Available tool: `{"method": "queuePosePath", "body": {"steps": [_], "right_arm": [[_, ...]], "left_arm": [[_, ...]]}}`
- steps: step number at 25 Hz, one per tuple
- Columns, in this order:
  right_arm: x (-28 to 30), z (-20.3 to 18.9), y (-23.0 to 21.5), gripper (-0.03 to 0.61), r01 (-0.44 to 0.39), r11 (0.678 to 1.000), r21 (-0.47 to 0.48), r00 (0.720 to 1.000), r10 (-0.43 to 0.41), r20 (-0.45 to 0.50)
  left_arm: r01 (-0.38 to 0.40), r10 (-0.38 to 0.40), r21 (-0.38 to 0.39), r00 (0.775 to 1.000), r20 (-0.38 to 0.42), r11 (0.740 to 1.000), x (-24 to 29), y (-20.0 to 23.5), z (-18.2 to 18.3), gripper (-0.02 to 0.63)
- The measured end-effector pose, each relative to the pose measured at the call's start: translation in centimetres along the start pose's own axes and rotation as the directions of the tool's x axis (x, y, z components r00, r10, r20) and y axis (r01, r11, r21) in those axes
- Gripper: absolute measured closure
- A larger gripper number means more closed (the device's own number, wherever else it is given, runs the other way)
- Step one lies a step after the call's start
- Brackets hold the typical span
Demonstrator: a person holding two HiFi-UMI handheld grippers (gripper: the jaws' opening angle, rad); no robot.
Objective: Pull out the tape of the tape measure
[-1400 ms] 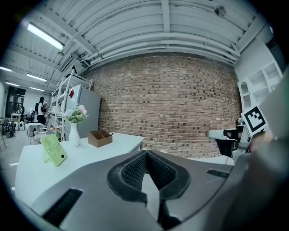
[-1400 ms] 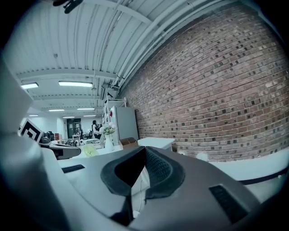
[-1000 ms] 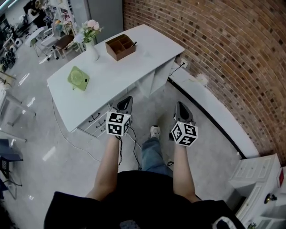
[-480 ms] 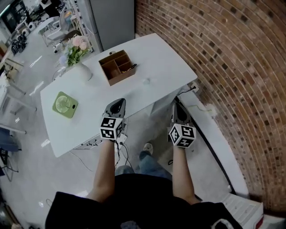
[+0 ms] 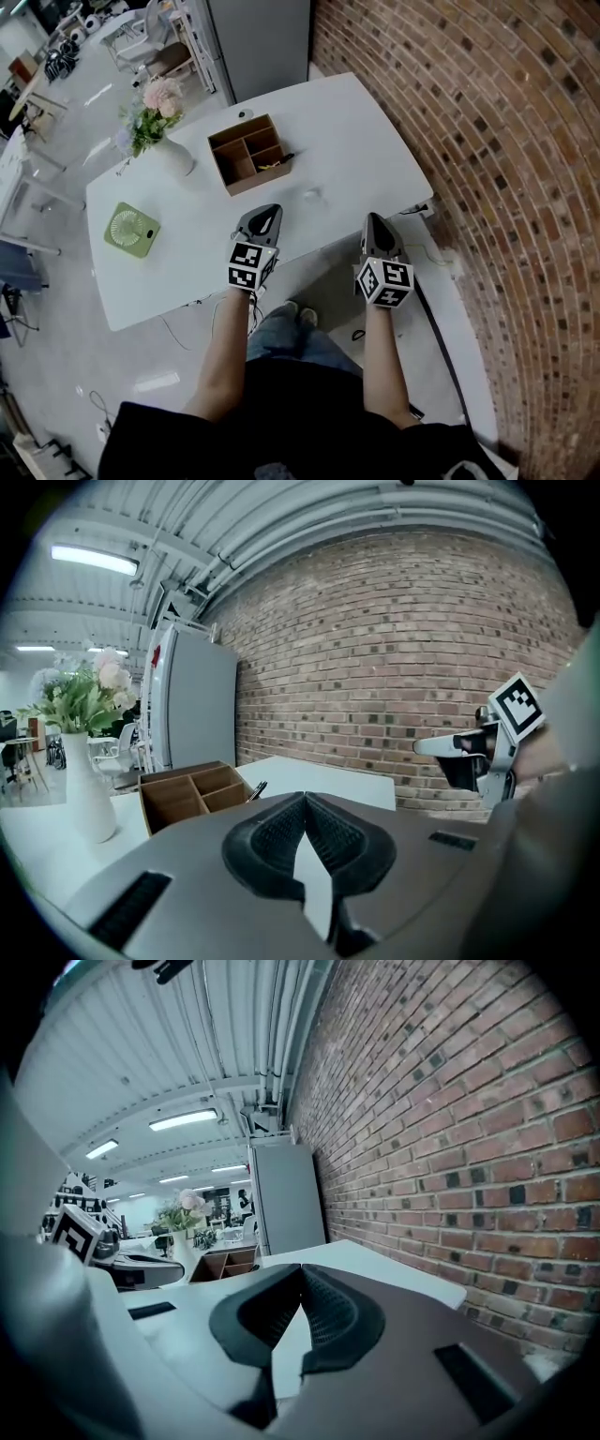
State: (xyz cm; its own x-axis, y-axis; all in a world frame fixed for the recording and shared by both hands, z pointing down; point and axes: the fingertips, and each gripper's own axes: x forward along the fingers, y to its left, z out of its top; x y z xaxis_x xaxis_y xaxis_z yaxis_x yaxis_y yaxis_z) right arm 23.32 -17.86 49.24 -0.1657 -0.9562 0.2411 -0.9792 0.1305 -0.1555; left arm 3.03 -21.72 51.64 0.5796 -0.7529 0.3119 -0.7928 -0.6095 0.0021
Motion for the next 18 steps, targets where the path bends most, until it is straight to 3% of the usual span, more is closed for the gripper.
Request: {"method": "queuePosePath", "body": {"steps": [6, 10, 11, 13, 18], "right_arm": [[3.6, -0.7, -0.5, 0.575, -0.018, 1.000, -0.005, 0.999, 0.018, -0.051], [5.3, -1.9, -0.1, 0.575, -0.039, 0.999, -0.013, 0.995, 0.038, -0.091], [5.7, -2.3, 0.0, 0.575, -0.044, 0.999, -0.016, 0.994, 0.042, -0.101], [6.3, -3.1, 0.1, 0.575, -0.053, 0.998, -0.025, 0.991, 0.050, -0.125], [7.3, -5.0, 0.1, 0.575, -0.066, 0.997, -0.039, 0.983, 0.058, -0.175]], "left_arm": [[0.018, -0.019, -0.023, 0.999, -0.046, 1.000, 3.8, 1.3, -1.1, 0.592], [0.100, -0.102, -0.025, 0.989, -0.104, 0.995, 6.4, 0.7, -2.8, 0.591], [0.132, -0.133, -0.021, 0.983, -0.125, 0.991, 7.2, 0.4, -3.3, 0.578], [0.195, -0.193, -0.001, 0.967, -0.167, 0.981, 8.6, -0.1, -4.3, 0.489], [0.344, -0.320, 0.047, 0.909, -0.268, 0.938, 12.0, -1.3, -6.8, 0.456]]}}
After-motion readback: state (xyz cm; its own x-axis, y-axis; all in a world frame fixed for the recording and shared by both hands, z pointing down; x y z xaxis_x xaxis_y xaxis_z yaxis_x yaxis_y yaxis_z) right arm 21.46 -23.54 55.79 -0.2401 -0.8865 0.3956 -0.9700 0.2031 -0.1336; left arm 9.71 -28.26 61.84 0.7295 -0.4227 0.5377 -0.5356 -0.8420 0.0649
